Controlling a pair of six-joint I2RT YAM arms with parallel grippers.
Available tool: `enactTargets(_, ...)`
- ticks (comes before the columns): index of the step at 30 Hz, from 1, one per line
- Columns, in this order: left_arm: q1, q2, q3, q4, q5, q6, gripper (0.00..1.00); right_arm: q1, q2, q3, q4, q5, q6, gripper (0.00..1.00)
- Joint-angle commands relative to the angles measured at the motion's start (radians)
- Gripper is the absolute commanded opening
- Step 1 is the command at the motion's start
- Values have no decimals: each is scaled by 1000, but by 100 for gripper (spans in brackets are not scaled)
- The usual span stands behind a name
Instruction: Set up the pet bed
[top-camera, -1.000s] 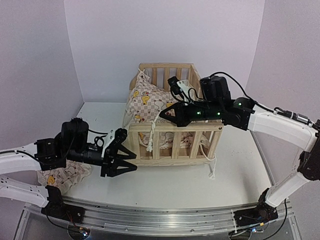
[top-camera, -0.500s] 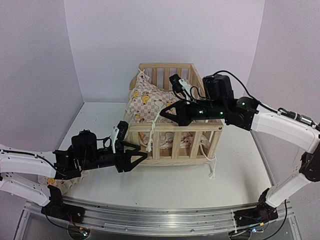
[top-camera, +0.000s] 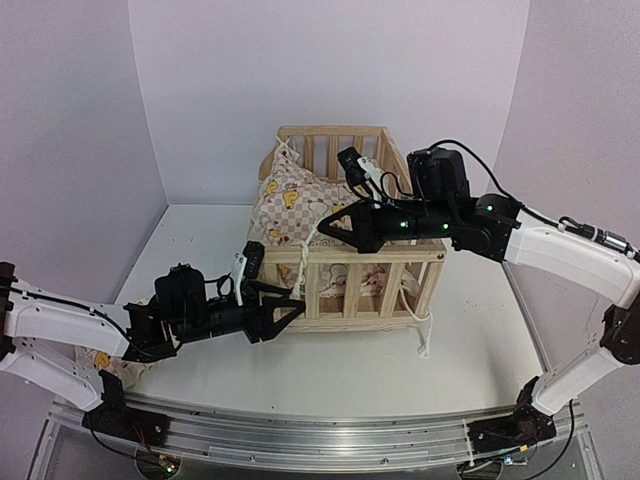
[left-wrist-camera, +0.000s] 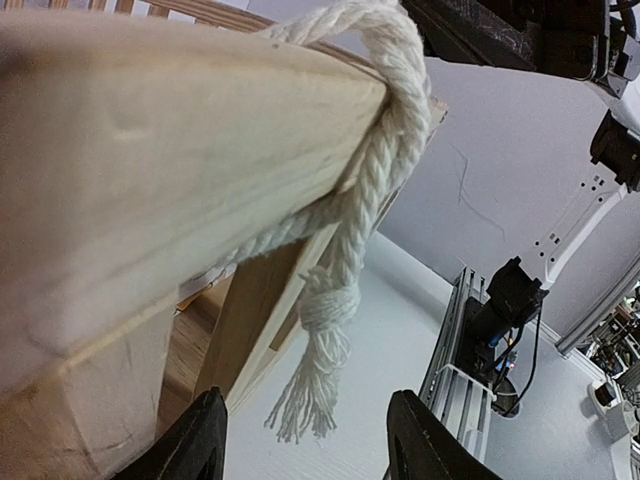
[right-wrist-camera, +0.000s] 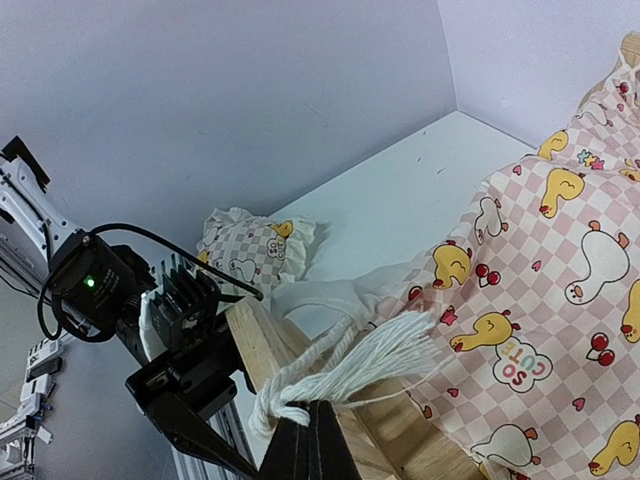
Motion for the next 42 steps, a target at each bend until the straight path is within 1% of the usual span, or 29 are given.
enactTargets(1, 43, 34, 29, 76, -46, -27, 51, 5, 10, 18, 55, -43, -8, 0)
enactTargets(2, 50, 39, 34, 81, -46, -24, 48, 5, 10, 16, 56, -46, -6, 0)
enactTargets(5, 63, 47, 44, 99, -35, -12, 37, 5, 11, 11, 61, -52, -2, 0)
enactTargets(10, 65, 34, 39, 118, 14, 17, 11, 5, 11, 2, 66, -51, 1, 0)
enactTargets(11, 65, 30, 36, 120, 25, 25, 4, 5, 10, 2, 66, -48, 1, 0)
enactTargets(12, 65, 24, 31, 121, 36, 33, 1, 5, 8, 1, 66, -42, 1, 0)
enactTargets(14, 65, 5, 23, 99, 58, 46, 0, 5, 5, -1, 65, -14, 0, 0)
enactTargets(16, 65, -26, 19, 30, 85, 52, 0, 5, -1, 4, 65, 31, -4, 0)
enactTargets(20, 65, -117, 24, -210, 161, 100, 0, 5, 10, 67, 60, 135, -44, 0)
enactTargets(24, 65, -225, 16, -390, 235, 299, 0, 2, 40, 141, 46, 236, -97, 0)
enactTargets(27, 65, -305, 16, -544, 294, 465, 0, -8, 62, 165, 42, 298, -116, 0)
enactTargets(29, 65, -339, 17, -650, 306, 547, 0, -14, 79, 180, 40, 316, -120, 0)
enactTargets(33, 65, -359, 17, -824, 331, 762, 0, -14, 112, 224, 40, 317, -125, 0)
enactTargets(35, 65, -365, 16, -885, 313, 879, 0, -16, 129, 247, 39, 325, -130, 0)
enactTargets(37, 66, -365, 15, -946, 270, 949, 0, -19, 147, 276, 39, 324, -133, 0)
enactTargets(39, 74, -375, 8, -995, 238, 1002, 0, -21, 165, 299, 38, 313, -129, 0)
enactTargets(42, 93, -404, -16, -1056, 239, 1056, 0, -20, 187, 317, 37, 291, -116, 0)
